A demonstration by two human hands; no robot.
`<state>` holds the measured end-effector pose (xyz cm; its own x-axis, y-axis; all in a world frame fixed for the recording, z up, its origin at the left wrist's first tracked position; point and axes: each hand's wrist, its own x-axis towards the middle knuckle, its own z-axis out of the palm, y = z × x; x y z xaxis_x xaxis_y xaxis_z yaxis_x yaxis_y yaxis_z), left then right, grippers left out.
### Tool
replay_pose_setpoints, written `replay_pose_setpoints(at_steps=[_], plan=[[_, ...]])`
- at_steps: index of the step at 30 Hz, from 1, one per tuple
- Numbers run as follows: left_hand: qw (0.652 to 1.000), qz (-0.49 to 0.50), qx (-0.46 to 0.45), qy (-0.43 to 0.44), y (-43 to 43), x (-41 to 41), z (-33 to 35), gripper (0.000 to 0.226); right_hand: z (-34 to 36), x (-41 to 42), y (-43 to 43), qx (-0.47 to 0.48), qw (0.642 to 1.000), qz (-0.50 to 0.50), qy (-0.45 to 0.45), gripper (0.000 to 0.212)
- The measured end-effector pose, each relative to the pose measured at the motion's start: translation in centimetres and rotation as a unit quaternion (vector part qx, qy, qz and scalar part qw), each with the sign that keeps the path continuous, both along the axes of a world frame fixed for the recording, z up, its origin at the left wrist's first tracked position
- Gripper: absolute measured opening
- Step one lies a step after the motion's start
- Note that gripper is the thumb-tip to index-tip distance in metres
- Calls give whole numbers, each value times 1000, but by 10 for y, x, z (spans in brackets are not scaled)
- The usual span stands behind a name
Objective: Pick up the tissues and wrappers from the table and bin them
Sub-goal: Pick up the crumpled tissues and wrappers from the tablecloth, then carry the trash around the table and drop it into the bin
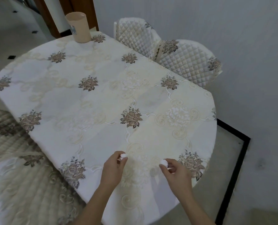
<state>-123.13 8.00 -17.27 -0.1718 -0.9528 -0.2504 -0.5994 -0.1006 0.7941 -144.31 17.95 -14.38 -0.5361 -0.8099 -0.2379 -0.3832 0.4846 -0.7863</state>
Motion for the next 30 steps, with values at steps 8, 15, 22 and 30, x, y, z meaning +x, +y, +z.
replay_pose_setpoints(at_steps=[8,15,22,30], plan=[[989,57,-48,128,27,-2,68,13,48,10,-7,-84,995,-44,-7,10],[980,65,-120,142,27,3,121,12,89,22,-21,-166,986,-35,-6,11],[970,118,-165,131,38,23,144,13,117,40,-34,-196,980,31,-25,13],[951,216,-192,114,85,55,155,13,131,71,-32,-204,967,143,-58,17]])
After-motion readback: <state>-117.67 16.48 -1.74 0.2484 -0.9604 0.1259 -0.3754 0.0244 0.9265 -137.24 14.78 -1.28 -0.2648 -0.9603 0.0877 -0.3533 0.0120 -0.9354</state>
